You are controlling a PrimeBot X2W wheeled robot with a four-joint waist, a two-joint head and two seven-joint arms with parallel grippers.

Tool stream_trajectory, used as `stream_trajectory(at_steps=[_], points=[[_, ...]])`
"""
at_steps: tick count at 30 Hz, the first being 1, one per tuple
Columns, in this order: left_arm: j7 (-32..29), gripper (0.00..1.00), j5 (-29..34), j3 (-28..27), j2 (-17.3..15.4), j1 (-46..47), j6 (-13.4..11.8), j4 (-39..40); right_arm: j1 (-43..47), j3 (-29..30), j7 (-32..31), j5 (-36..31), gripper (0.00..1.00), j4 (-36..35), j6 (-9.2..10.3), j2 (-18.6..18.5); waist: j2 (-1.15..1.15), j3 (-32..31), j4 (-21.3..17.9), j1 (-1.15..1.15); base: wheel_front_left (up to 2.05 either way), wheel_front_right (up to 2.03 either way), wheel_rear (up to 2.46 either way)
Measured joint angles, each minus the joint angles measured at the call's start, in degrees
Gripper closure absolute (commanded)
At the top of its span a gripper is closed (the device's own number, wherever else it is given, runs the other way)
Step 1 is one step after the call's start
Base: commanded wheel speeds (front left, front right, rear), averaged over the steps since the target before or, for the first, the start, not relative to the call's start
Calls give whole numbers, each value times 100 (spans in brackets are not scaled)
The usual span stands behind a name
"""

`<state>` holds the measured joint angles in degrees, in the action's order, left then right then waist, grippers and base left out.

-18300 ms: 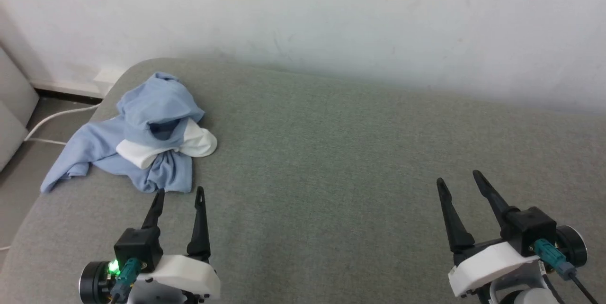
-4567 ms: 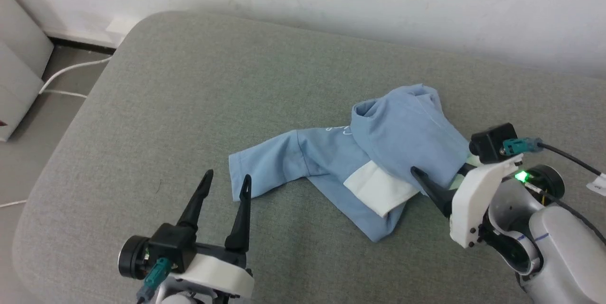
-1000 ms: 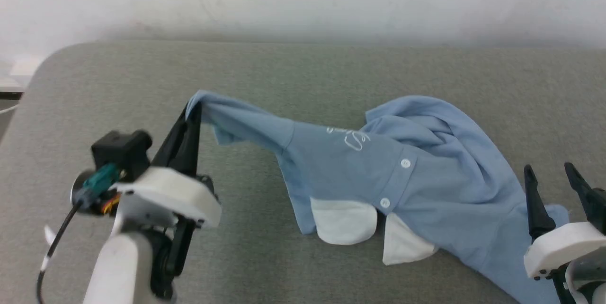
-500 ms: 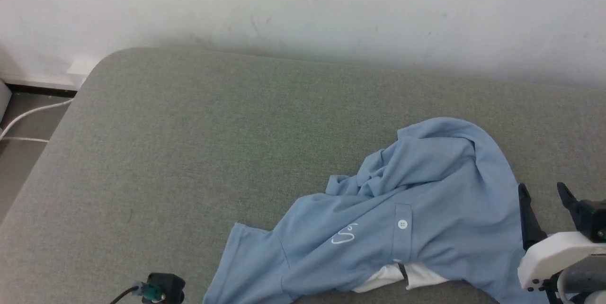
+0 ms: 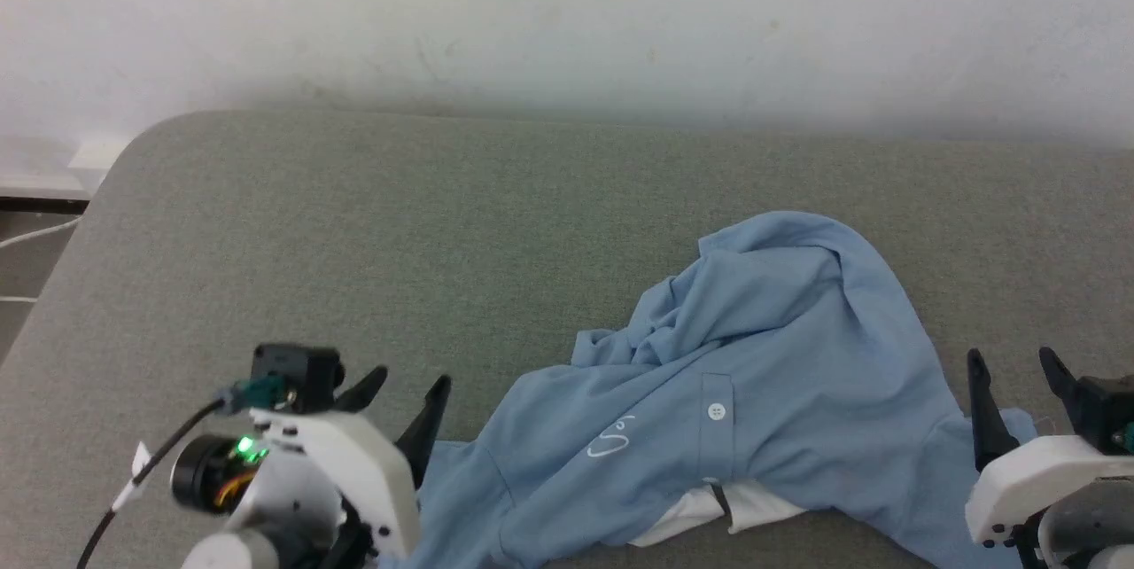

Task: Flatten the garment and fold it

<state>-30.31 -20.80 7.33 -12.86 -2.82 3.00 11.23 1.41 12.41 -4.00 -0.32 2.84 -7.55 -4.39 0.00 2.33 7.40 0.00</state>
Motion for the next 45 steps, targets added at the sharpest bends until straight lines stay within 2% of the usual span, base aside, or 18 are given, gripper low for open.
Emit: stream_trajectory(at_steps=[5, 9, 16, 22, 27, 32, 33, 34, 35, 39, 45], points=[[-479, 0, -261, 465, 76, 1104, 253, -115, -81, -126, 2, -14, 0, -9, 0, 22, 0, 59, -247, 0, 0, 0, 0], [-1123, 0, -805, 820, 145, 2160, 359, -783, -274, -226, 31, -13, 0, -130, 0, 40, 0, 181, -522, 1, 0, 0, 0], [-2189, 0, -1414, 1265, -132, 3660, 410, -2102, -509, -360, 220, 36, 0, -346, 0, 80, 0, 539, -1084, 1, 0, 0, 0], [-2661, 0, -1668, 1760, -519, 4081, 411, -2905, -597, -405, 361, 69, 0, -323, 0, 109, 0, 881, -1588, 1, 0, 0, 0], [-2682, 0, -1935, 1979, -571, 4193, 411, -3277, -606, -372, 461, 90, 0, -196, 0, 116, 0, 1146, -1950, 2, 0, 0, 0], [-2658, 0, -1836, 2409, -828, 4361, 443, -3527, -622, -386, 538, 99, 0, -81, 0, 126, 0, 1381, -2192, 0, 0, 0, 0], [-2663, 16, -1898, 2421, -850, 4400, 446, -3567, -627, -390, 565, 109, 0, -66, 0, 127, 0, 1416, -2227, 0, 0, 0, 0], [-2657, 91, -1985, 2402, -866, 4428, 446, -3606, -634, -391, 573, 130, 0, -42, 0, 126, 0, 1448, -2258, -1, 0, 0, 0], [-2593, 100, -2063, 2363, -881, 4442, 446, -3642, -644, -389, 578, 144, 0, -18, 0, 126, 0, 1471, -2284, 0, 0, 0, 0], [-2038, 100, -2065, 2386, -964, 4481, 446, -3727, -649, -363, 580, 129, 0, 13, 0, 129, 0, 1459, -2290, 0, 0, 0, 0], [-683, 100, -1751, 2301, -1098, 4781, 441, -3728, -649, -381, 572, 26, 0, -19, 0, 129, 0, 1270, -2156, 0, 0, 0, 0]])
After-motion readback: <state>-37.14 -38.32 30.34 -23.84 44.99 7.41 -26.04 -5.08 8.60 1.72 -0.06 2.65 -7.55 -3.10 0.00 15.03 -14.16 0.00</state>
